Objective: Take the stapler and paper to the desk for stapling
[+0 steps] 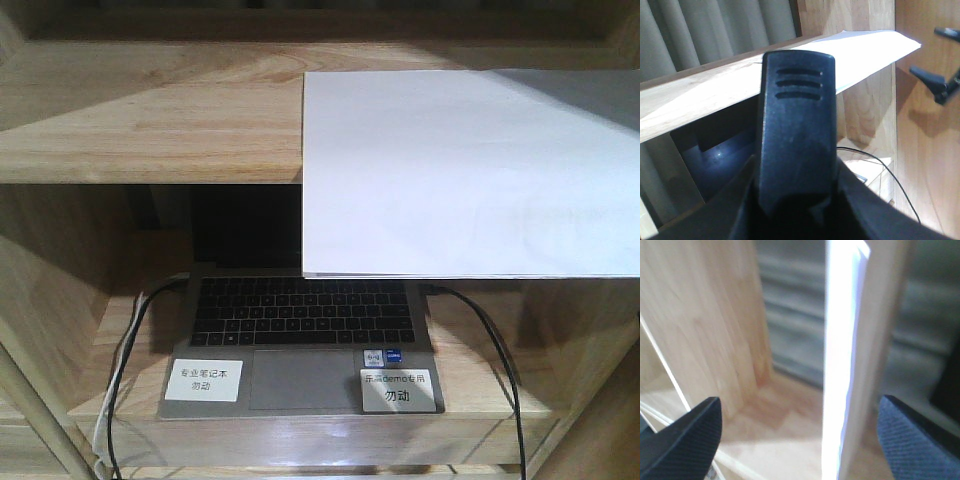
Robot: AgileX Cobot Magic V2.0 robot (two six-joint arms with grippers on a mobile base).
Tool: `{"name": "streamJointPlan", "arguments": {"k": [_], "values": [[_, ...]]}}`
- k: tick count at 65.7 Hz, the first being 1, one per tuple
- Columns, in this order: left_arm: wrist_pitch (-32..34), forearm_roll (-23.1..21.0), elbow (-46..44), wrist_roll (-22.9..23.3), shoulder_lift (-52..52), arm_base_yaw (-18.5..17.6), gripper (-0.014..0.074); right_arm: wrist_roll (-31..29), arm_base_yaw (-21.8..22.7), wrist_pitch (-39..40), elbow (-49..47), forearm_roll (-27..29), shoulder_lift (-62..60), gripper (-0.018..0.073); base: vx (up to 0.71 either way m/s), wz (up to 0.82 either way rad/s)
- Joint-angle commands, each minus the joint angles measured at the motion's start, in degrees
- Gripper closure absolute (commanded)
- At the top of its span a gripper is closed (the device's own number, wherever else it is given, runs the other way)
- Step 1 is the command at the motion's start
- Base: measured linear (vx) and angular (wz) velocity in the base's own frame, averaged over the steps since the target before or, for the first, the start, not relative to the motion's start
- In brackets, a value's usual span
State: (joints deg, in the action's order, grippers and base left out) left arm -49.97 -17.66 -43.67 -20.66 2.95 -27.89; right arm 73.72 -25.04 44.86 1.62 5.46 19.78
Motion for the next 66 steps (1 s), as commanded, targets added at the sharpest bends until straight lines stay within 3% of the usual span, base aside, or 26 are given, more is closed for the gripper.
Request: {"name": "streamJointPlan", "arguments": {"k": [1, 25, 38, 66], "values": [[6.61, -1.41, -1.33, -0.02, 1.15, -0.05, 0.0603, -0.91, -0.12, 9.35, -0.46, -0.41, 4.9, -0.0035, 0.0, 0.0], [6.61, -1.41, -1.33, -0.02, 1.15, -0.05, 0.0603, 4.36, -0.12, 23.6, -0.46, -2.12, 20.95, -0.0035, 0.0, 0.0], [6.61, -1.41, -1.33, -0.02, 1.15, -0.05, 0.0603, 4.11, -0.12, 28.82, -0.95, -2.12, 26.5, -0.0035, 0.0, 0.0], [6.61, -1.41, -1.33, -0.02, 1.15, -0.05, 0.0603, 2.82, -0.12, 30.04, -8.86, -2.43, 31.79, -0.0035, 0.0, 0.0]]}}
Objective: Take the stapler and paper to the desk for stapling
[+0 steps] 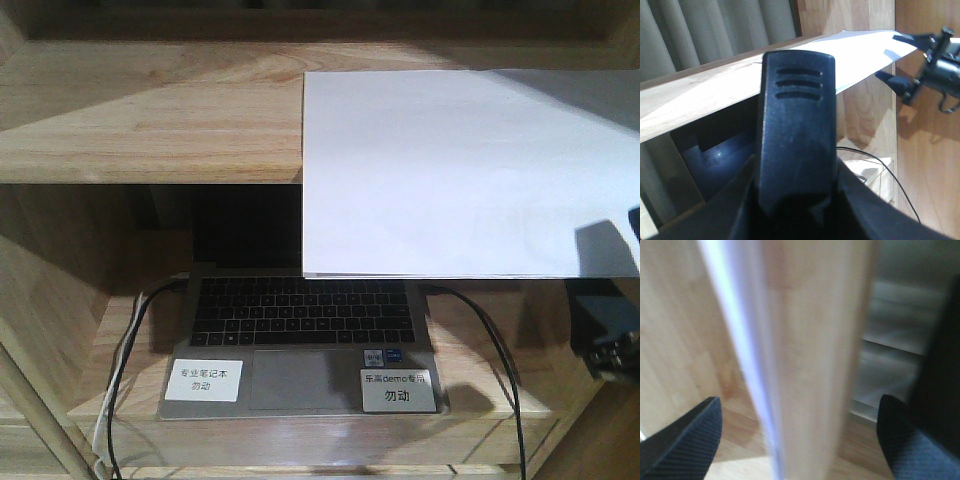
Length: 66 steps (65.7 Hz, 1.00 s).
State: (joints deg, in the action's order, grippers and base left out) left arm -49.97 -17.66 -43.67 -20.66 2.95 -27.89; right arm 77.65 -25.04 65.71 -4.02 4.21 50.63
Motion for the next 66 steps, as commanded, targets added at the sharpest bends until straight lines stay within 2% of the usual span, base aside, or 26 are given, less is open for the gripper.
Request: {"name": "streamJointPlan", "arguments": {"k": [1, 27, 36, 47, 62, 66], "values": [[6.61, -1.41, -1.33, -0.02, 1.15, -0.05, 0.0603, -1.13, -0.12, 9.19, -3.5, -1.24, 1.14, -0.0035, 0.0, 0.0], [6.61, -1.41, -1.33, -0.02, 1.15, -0.05, 0.0603, -1.7, -0.12, 7.97, -8.96, -1.93, 3.26, -0.0033, 0.0, 0.0], [6.61, -1.41, -1.33, -0.02, 1.15, -0.05, 0.0603, -1.55, -0.12, 7.73, -8.96, -2.04, 3.26, 0.0006, 0.0, 0.0], [6.61, -1.41, -1.33, -0.02, 1.15, -0.05, 0.0603, -1.11, -0.12, 7.68, -8.96, -2.33, 3.26, 0.0157, 0.0, 0.0], [6.61, -1.41, -1.33, -0.02, 1.15, -0.05, 0.0603, 0.01, -0.12, 7.47, -8.96, -4.21, 3.26, 0.051, 0.0, 0.0], [6.61, -1.41, -1.33, -0.02, 1.15, -0.05, 0.0603, 0.01, -0.12, 7.47, -8.96, -4.61, 3.26, 0.0575, 0.0, 0.0]]}}
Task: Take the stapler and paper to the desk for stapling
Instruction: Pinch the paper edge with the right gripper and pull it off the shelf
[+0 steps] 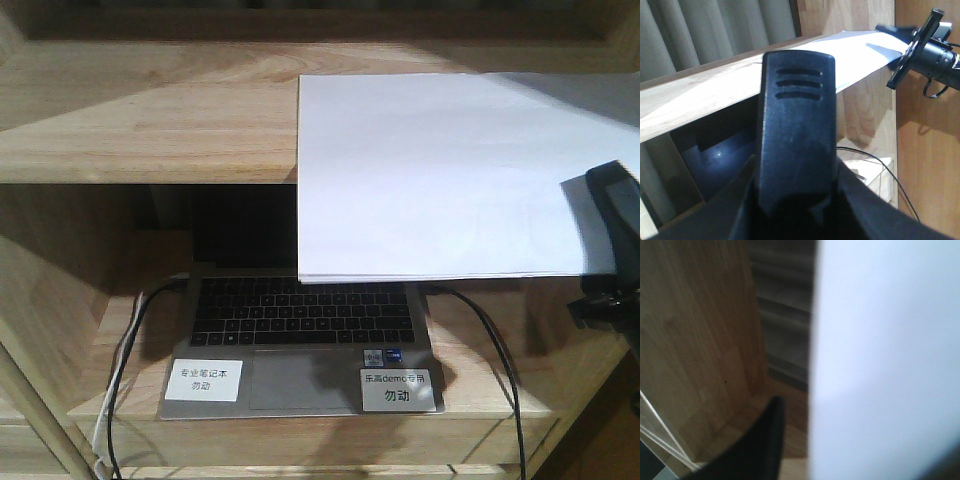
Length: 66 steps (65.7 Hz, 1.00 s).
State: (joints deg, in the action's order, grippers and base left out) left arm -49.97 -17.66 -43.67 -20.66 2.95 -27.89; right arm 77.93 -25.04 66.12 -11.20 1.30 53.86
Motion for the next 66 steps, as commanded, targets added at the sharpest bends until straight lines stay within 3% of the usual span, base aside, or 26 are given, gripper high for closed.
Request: {"name": "streamJointPlan", "arguments": {"k": [1, 46, 57, 66], "values": [[6.61, -1.41, -1.33, -0.02, 1.15, -0.05, 0.0603, -0.28, -0.12, 7.06, -1.78, -1.69, 0.02, 0.0574, 0.0, 0.0], [6.61, -1.41, -1.33, -0.02, 1.15, -0.05, 0.0603, -0.08, -0.12, 10.91, -1.78, -1.67, -1.66, 0.0569, 0.0, 0.0], [6.61, -1.41, -1.33, -0.02, 1.15, -0.05, 0.0603, -1.16, -0.12, 8.91, -1.78, -1.97, -6.62, 0.0569, 0.0, 0.0], [6.61, -1.41, -1.33, -0.02, 1.15, -0.05, 0.0603, -1.16, -0.12, 4.32, -1.78, -5.96, -10.67, 0.0569, 0.0, 0.0]]}}
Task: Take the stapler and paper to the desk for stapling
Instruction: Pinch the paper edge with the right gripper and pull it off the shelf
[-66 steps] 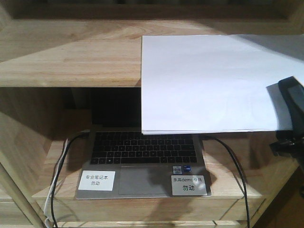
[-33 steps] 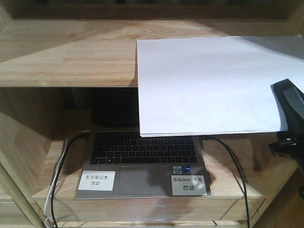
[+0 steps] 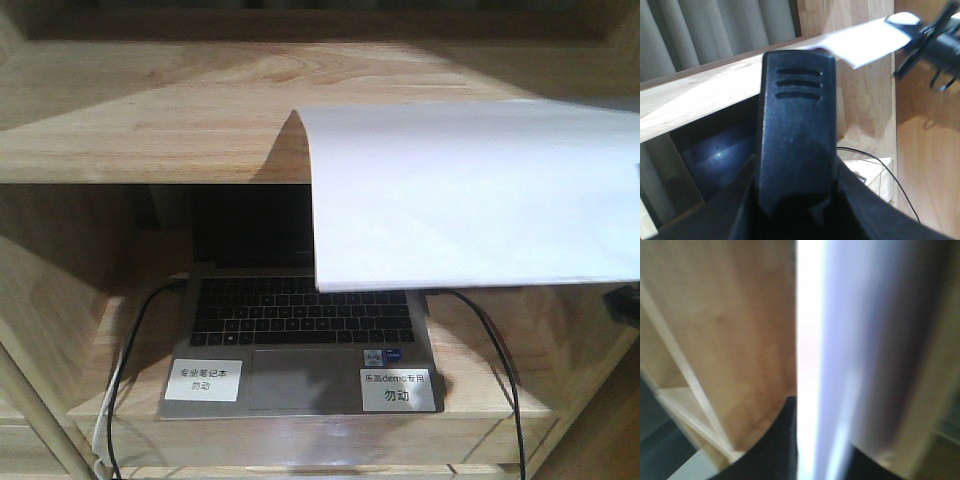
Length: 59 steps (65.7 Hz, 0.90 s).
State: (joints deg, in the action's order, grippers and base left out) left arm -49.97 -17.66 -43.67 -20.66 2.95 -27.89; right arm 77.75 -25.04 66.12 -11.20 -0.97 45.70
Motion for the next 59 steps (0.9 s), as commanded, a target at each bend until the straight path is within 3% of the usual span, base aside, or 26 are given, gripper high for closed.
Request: {"name": "streamJointPlan", "arguments": {"k": [1, 18, 34, 59], "values": [[6.61, -1.41, -1.33, -0.02, 1.15, -0.05, 0.0603, -0.97, -0.12, 3.76, -1.78, -4.37, -2.95, 0.0569, 0.0, 0.0], [6.61, -1.41, -1.33, -0.02, 1.15, -0.05, 0.0603, 1.39, -0.12, -5.79, -1.78, -14.83, -11.3, 0.0568, 0.0, 0.0], [6.61, -1.41, -1.33, -0.02, 1.15, -0.05, 0.0603, 1.86, 0.28, -11.38, -1.6, -13.62, -19.92, 0.0566, 0.0, 0.0], [6.61, -1.41, -1.33, -0.02, 1.15, -0.05, 0.0603, 10.42, 11.46, -17.38, -1.6, -16.45, -31.65, 0.0566, 0.0, 0.0]]}}
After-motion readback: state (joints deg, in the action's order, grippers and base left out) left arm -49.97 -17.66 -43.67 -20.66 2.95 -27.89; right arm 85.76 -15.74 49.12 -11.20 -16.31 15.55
